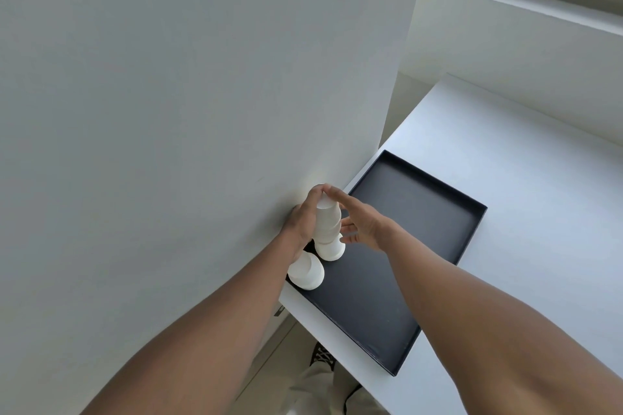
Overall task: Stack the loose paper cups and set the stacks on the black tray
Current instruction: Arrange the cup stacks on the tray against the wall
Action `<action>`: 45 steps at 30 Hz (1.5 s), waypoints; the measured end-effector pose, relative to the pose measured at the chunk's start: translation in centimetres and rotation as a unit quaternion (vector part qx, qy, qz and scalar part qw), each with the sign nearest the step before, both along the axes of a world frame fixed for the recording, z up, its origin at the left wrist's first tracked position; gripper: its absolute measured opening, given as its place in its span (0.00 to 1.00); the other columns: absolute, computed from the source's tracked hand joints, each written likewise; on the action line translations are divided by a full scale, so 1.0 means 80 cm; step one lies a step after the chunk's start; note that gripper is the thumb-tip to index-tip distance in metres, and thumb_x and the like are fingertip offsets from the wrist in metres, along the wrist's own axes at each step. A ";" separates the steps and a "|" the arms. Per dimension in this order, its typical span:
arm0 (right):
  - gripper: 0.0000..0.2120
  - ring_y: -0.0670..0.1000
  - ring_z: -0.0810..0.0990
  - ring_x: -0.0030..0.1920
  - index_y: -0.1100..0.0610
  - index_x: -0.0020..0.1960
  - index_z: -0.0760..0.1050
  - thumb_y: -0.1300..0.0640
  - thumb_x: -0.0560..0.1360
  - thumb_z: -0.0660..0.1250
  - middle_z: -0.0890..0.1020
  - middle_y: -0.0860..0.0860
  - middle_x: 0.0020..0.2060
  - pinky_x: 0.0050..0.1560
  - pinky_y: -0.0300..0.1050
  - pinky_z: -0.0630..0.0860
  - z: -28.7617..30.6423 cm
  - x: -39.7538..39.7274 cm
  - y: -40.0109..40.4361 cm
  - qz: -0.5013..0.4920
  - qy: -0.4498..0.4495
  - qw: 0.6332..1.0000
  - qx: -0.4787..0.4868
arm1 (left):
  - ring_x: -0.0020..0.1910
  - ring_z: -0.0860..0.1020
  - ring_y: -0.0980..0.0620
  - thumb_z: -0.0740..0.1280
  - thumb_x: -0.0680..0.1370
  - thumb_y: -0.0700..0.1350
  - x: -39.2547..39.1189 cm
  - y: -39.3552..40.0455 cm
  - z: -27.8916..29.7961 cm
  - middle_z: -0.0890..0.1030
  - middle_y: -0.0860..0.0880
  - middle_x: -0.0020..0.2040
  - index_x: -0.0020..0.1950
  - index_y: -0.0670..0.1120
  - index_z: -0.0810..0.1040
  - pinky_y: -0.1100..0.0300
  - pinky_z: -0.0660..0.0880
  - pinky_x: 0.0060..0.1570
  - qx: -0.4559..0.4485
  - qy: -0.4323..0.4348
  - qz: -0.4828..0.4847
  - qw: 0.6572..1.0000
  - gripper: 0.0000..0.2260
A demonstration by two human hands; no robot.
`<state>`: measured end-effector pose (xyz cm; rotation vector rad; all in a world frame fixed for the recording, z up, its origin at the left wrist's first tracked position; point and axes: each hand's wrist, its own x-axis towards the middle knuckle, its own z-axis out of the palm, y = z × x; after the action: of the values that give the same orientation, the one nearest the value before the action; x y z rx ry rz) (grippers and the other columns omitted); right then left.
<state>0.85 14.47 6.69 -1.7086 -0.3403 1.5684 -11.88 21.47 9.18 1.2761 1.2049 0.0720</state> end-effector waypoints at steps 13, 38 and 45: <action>0.32 0.51 0.78 0.54 0.48 0.59 0.76 0.29 0.65 0.70 0.78 0.52 0.53 0.45 0.46 0.79 -0.013 -0.005 -0.006 -0.001 0.000 0.999 -0.046 | 0.55 0.76 0.51 0.58 0.77 0.67 -0.006 0.008 -0.027 0.79 0.55 0.52 0.50 0.57 0.78 0.53 0.72 0.55 -0.023 0.050 -0.019 0.998 0.17; 0.23 0.51 0.80 0.53 0.49 0.55 0.76 0.35 0.68 0.70 0.77 0.50 0.53 0.48 0.46 0.80 -0.042 0.011 -0.018 0.010 -0.043 0.997 -0.067 | 0.68 0.73 0.49 0.61 0.77 0.46 0.023 0.016 -0.023 0.74 0.51 0.72 0.75 0.50 0.70 0.55 0.70 0.65 0.115 0.146 -0.112 0.976 0.24; 0.24 0.53 0.78 0.45 0.61 0.53 0.76 0.40 0.73 0.66 0.77 0.55 0.46 0.48 0.45 0.77 -0.036 0.038 -0.051 -0.005 -0.117 0.990 -0.076 | 0.66 0.75 0.49 0.62 0.78 0.53 0.051 0.004 -0.016 0.76 0.52 0.69 0.73 0.51 0.72 0.54 0.72 0.59 0.243 0.197 -0.179 0.933 0.23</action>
<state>3.87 10.41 3.80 -2.0165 -0.3362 1.4197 -7.84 21.79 7.90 2.0033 1.3136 -0.1718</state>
